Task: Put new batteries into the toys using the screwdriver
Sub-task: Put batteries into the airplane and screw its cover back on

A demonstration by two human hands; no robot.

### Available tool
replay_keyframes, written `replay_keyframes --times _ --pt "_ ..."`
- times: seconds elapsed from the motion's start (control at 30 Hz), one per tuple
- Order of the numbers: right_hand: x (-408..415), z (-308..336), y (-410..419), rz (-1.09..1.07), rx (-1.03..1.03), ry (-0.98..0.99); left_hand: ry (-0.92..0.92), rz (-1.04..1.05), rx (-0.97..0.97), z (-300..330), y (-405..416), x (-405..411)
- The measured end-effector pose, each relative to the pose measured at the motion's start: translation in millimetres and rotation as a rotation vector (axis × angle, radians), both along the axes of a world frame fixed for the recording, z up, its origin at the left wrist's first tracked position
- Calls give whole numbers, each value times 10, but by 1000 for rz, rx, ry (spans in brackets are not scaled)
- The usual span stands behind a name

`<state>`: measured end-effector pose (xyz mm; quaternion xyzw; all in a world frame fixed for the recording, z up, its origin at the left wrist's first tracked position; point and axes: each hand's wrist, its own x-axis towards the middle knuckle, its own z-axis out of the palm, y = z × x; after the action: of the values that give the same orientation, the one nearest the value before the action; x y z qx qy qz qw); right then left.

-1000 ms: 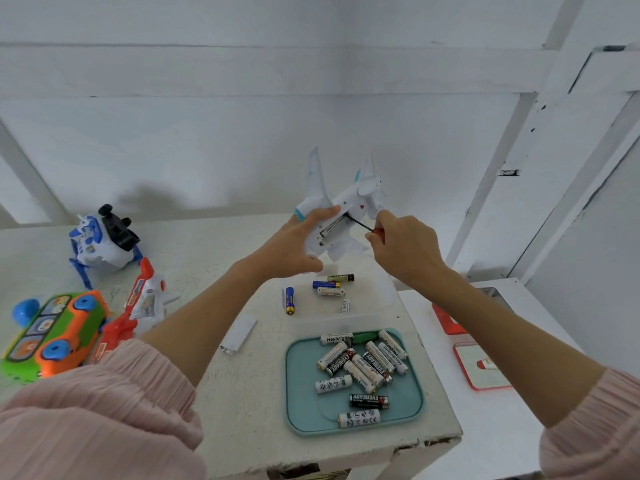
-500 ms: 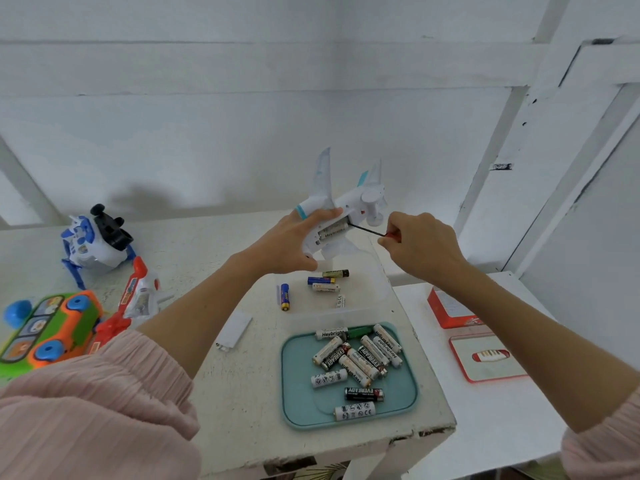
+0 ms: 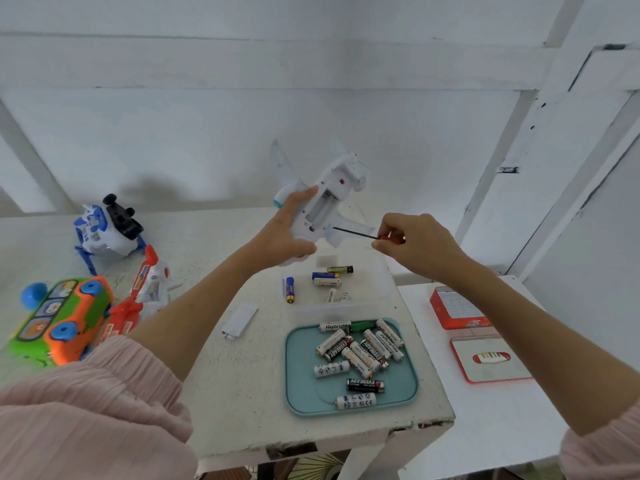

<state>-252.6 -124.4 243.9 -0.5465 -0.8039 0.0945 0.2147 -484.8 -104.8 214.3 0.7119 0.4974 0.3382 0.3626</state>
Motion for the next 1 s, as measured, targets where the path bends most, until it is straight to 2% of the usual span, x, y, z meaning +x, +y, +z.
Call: replay_keyframes --times 0.13,0.37,0.6,0.83,1.0 --pt "-151 -19 -22 189 -109 99 -214 78 -29 17 -169 -187" --pt "-665 -164 -212 443 -300 -3 -533 197 -37 -25 -538 -491" --pt "-1136 -465 -453 673 -403 -89 -607 295 19 -113 -878 -666" --pt "-1374 -735 -523 700 -407 3 -603 348 16 -203 -1084 -723" --pt "-1501 -892 -525 715 -310 -83 -572 357 13 -210 -1167 -712"
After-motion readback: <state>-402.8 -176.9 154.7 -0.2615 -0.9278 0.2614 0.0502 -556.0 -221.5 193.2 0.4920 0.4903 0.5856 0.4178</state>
